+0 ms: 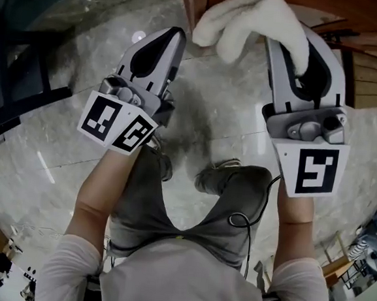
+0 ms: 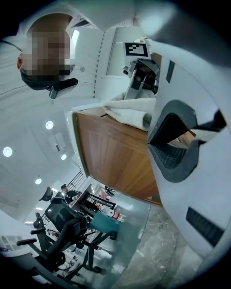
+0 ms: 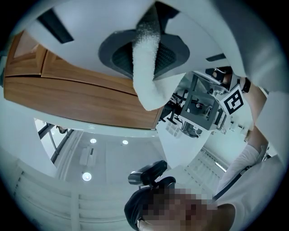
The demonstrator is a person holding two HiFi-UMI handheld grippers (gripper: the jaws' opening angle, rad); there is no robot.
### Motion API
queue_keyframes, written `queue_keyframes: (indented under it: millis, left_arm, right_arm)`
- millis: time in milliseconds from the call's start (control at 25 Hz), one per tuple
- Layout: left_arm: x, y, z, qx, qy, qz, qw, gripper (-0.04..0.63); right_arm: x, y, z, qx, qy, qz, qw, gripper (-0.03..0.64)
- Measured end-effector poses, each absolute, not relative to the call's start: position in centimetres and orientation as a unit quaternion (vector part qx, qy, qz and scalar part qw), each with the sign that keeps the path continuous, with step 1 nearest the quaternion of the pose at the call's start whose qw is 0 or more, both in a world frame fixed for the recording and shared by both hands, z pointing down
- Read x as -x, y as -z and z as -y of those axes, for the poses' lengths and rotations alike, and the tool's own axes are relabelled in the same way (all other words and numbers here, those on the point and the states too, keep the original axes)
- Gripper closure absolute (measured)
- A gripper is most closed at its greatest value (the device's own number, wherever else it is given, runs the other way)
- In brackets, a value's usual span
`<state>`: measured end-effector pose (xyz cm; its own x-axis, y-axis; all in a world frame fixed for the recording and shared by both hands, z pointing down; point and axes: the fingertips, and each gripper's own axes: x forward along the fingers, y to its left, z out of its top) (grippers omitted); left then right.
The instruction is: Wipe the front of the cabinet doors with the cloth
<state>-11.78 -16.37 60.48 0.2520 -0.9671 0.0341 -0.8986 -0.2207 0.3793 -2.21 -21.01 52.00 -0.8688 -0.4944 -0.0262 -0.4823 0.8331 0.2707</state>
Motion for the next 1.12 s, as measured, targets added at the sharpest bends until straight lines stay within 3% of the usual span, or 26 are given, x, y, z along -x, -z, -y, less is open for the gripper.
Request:
queue_keyframes:
  millis: [240, 520, 1120]
  left_arm:
    - [12.3, -64.6, 15.6, -0.764, 0.113, 0.611, 0.171, 0.578]
    - [12.6, -65.7, 15.2, -0.769, 0.125, 0.612, 0.133, 0.578]
    - [11.9, -65.9, 14.9, -0.779, 0.14, 0.602, 0.103, 0.578]
  right_arm:
    - [1.0, -53.4, 20.3, -0.252, 0.179, 0.951, -0.011, 0.535]
    - [-0.1, -54.5, 20.1, -0.264, 0.204, 0.942, -0.035, 0.535]
    - [-2.0, -55.4, 21.3, -0.289, 0.227, 0.929, -0.038, 0.535]
